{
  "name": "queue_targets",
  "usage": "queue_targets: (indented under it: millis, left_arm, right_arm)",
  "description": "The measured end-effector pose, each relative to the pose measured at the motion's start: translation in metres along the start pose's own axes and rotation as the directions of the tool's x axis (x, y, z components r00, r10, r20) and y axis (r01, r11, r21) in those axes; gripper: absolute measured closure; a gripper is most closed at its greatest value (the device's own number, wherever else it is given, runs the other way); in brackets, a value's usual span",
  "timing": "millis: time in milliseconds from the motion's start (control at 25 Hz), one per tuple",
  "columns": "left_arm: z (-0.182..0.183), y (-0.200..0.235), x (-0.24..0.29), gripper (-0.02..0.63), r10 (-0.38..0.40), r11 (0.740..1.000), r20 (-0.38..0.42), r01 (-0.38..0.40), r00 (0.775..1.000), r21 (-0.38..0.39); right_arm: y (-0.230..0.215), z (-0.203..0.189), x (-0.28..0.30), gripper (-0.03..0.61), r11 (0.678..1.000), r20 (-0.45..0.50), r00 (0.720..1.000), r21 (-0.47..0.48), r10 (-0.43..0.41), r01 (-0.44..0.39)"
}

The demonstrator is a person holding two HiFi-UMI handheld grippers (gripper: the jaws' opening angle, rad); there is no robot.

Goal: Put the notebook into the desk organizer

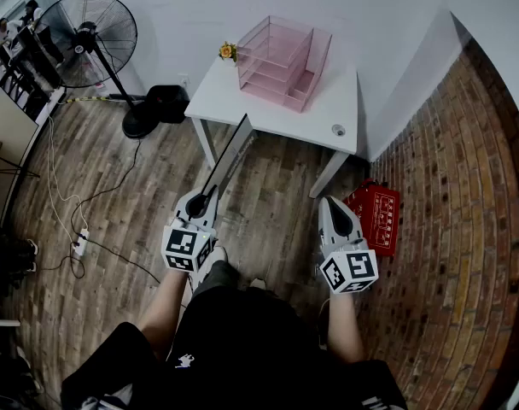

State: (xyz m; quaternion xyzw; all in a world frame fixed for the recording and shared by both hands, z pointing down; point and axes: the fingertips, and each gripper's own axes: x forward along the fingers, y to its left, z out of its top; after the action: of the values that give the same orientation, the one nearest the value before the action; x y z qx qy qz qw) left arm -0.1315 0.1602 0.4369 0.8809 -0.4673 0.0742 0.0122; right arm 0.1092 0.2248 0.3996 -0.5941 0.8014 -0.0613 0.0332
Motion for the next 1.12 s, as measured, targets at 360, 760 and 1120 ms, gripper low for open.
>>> queue_targets:
  millis: [360,760,1120]
  left_arm:
    - [0.004,-0.016,0.007,0.603,-0.006,1.000,-0.009,0.006,1.000,-0.013]
    - [0.001,-0.016,0.009,0.603,0.002,0.999,-0.016,-0.003,1.000,-0.035]
    - [-0.006,-0.002,0.026,0.603,-0.005,1.000,-0.028,0.004,1.000,-0.018]
  right_arm:
    - [-0.014,-0.001,-0.011,0.577,1.000,0.002,1.000,0.010,-0.005,0.005]
    - [-0.019,-0.004,-0.009,0.577,0.999,0.012,1.000,0.043,0.003,-0.004]
    - [-0.019,-0.011,0.012,0.577,0.999,-0.013,1.000,0.040,0.005,-0.005]
